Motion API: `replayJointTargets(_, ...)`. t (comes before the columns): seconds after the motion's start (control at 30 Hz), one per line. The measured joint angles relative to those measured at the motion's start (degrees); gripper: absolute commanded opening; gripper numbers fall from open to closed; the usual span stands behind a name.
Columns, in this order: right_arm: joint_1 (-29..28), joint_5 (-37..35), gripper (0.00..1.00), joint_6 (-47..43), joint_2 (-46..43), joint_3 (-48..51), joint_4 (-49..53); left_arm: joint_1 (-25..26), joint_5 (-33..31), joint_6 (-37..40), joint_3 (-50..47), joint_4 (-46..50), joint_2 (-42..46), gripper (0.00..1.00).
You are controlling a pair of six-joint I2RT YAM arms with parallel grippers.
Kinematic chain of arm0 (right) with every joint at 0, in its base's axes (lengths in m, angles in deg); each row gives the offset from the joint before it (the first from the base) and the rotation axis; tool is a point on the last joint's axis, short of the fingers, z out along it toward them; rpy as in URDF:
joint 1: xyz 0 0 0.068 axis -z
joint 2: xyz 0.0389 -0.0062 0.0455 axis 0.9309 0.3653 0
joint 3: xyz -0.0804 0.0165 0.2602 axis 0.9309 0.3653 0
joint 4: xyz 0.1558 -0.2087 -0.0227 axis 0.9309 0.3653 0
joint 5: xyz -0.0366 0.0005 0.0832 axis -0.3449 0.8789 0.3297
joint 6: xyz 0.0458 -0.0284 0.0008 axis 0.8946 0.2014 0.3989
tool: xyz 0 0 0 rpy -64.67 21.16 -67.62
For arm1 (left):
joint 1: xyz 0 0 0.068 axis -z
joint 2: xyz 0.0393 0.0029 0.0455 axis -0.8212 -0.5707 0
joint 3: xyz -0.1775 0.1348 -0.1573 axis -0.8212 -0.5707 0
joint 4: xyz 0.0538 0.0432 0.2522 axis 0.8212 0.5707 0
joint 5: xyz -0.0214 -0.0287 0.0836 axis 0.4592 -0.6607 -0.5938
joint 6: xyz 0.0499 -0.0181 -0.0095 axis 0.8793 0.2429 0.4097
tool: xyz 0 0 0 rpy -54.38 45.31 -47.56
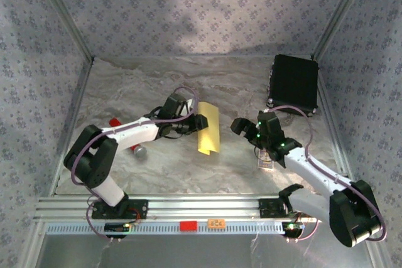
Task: Fold a paper plane with a square sheet of paper (pick it up from the middle)
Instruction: First fold the square sheet of paper in half at the center of the table.
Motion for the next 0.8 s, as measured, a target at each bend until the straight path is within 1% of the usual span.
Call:
replayJointTargets(0.13, 0.0, 0.04, 0.98, 0.0, -0.24, 0.46, -0.02, -0.37, 4.98, -3.26, -2.03, -7.41, -2.43, 0.42)
replayJointTargets(0.27, 0.0, 0.22, 0.98, 0.0, -0.24, 0.79, -0.76, -0.46, 7.54, -6.47, -3.78, -12.94, -5.46, 0.42)
replayJointTargets(0.5, 0.0, 0.39, 0.97, -0.02, -0.13, 1.2, -1.81, -0.46, 8.0, -8.9, -5.18, -14.99, -7.76, 0.41)
replayJointTargets(0.8, 0.0, 1.6, 0.98, -0.07, 0.31, 2.56, -4.85, -0.46, 6.12, -9.57, -5.2, -14.88, -9.2, 0.42)
